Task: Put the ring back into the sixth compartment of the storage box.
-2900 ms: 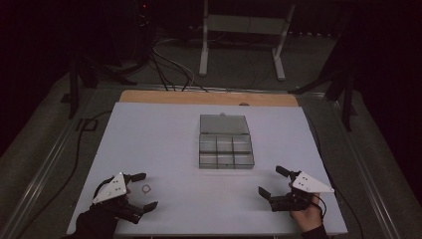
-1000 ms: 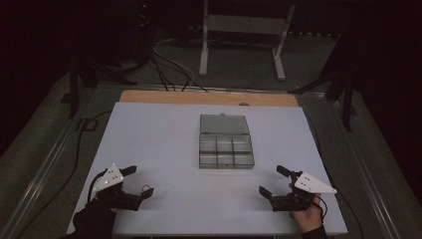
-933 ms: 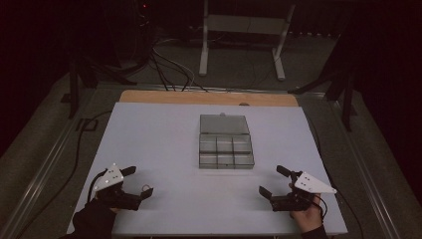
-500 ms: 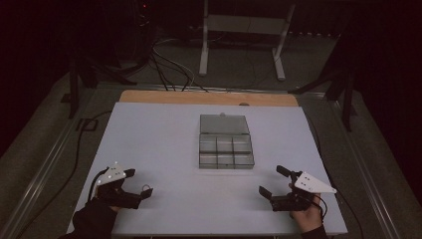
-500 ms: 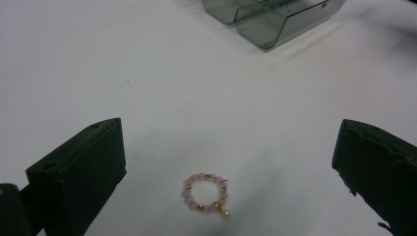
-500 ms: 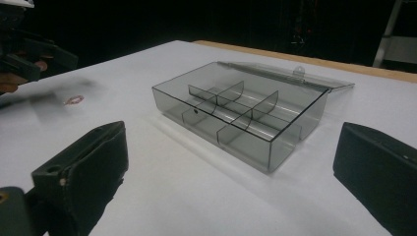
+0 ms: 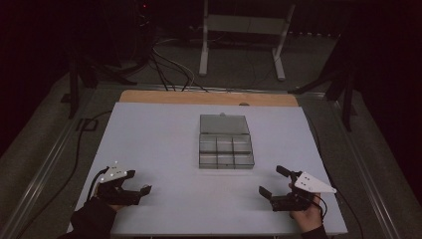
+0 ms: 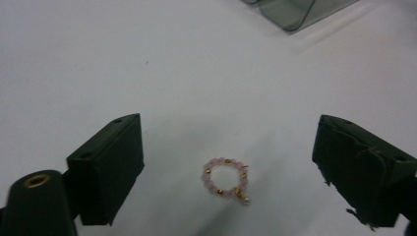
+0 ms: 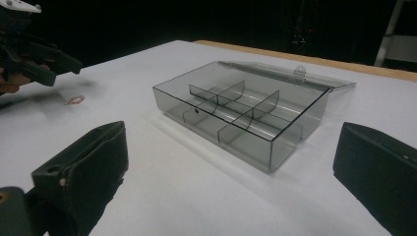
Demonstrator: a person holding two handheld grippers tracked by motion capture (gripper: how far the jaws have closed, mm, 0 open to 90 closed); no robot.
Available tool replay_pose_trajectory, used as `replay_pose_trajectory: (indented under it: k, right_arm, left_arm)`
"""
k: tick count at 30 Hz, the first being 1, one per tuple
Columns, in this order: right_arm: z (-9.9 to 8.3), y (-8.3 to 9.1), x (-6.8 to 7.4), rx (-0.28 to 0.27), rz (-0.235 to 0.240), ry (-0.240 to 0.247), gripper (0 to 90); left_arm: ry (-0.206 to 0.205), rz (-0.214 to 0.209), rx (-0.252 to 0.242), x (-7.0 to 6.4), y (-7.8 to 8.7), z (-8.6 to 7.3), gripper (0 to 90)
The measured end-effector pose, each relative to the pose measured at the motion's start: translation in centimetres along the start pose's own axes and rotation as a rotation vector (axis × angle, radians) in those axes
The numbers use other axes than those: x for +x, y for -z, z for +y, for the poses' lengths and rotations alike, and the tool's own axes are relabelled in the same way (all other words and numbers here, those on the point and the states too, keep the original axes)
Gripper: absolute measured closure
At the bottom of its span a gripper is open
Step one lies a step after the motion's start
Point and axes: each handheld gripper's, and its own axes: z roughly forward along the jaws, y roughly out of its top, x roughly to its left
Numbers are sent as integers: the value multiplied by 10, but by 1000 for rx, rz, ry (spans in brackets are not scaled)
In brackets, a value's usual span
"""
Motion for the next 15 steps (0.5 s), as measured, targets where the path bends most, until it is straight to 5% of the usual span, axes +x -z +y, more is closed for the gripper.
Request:
replay_pose_trajectory:
  k: [15]
  right_arm:
    - [0, 0, 0, 3, 2, 0, 0]
  left_arm:
    - [-6, 58, 59, -4, -5, 0, 337]
